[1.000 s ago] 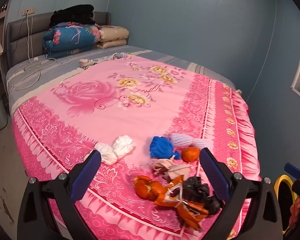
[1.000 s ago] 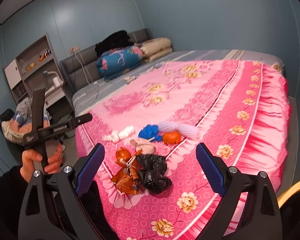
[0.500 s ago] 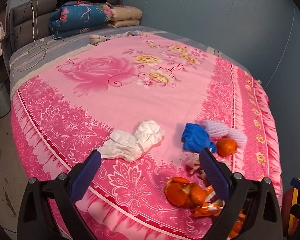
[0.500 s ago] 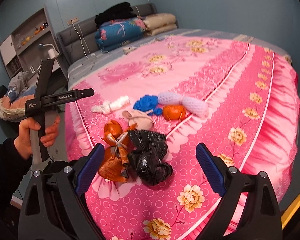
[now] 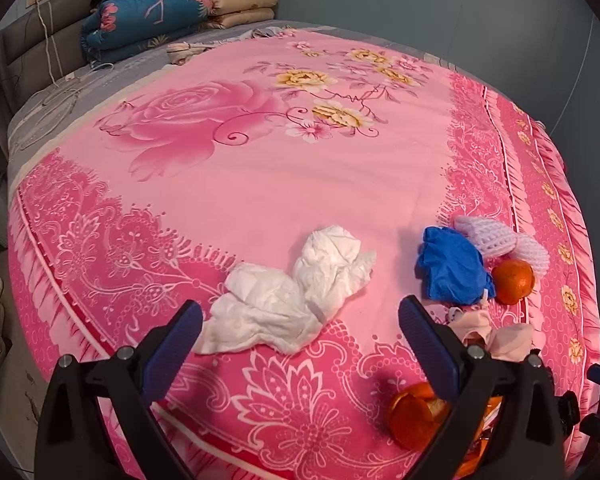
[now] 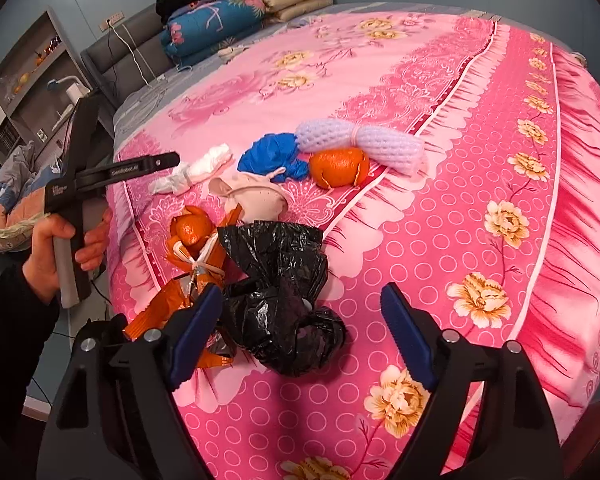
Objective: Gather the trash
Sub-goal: 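Move both open tools back over the trash on the bed, then grasp the white tissue with the left tool while the right tool grasps the black bag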
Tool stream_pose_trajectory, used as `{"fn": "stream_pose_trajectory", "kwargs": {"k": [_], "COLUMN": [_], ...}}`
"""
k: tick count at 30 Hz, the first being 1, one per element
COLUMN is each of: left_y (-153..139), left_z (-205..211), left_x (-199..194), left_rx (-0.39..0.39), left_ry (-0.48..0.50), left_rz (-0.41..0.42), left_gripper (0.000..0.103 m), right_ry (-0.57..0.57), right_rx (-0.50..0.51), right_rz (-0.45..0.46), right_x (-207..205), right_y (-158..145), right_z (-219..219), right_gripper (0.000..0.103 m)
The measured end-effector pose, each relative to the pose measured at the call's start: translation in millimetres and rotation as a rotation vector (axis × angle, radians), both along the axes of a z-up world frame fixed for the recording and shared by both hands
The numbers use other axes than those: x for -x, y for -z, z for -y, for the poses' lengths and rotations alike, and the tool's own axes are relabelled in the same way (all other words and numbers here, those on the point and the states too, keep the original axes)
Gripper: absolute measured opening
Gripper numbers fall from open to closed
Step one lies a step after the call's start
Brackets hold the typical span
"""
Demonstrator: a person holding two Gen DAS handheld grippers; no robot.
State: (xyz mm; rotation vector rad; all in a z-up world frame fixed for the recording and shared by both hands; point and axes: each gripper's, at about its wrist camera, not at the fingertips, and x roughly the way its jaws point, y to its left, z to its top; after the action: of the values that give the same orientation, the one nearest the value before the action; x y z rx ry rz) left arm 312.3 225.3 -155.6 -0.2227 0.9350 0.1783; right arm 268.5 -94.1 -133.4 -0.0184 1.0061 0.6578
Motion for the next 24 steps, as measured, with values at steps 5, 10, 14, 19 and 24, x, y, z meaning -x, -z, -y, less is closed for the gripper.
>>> {"fn": "stream_pose_trajectory", "kwargs": {"k": [5, 10, 14, 19, 24], "left_y": [13, 26, 31, 35, 31], "left_z": [6, 14, 14, 4, -1], "left_x": [-10, -14, -17, -19, -14], "left_rx": [-0.005, -0.011, -0.022, -0.037, -0.020], "left_ry": [0.039, 0.070, 0.071, 0.041, 0.023], "left_rz": [-0.019, -0.037, -0.050, -0.074, -0.066], "left_gripper": [0.094, 0.081, 0.066, 0.038, 0.026], "right_ry": [-0.013, -0.016, -0.036, -0.053, -0.054], "right_rx": [0.029, 0.042, 0.050, 0.066, 0.073], "right_rz": [-0.017, -0.042, -0.056, -0.051, -0.020], "right_x": [-2, -5, -5, -3, 0], "right_y": [9, 17, 22, 26, 22], "right_z": [-5, -8, -14, -21, -25], "right_gripper": [0.072, 0.064, 0.059, 0.041, 0.015]}}
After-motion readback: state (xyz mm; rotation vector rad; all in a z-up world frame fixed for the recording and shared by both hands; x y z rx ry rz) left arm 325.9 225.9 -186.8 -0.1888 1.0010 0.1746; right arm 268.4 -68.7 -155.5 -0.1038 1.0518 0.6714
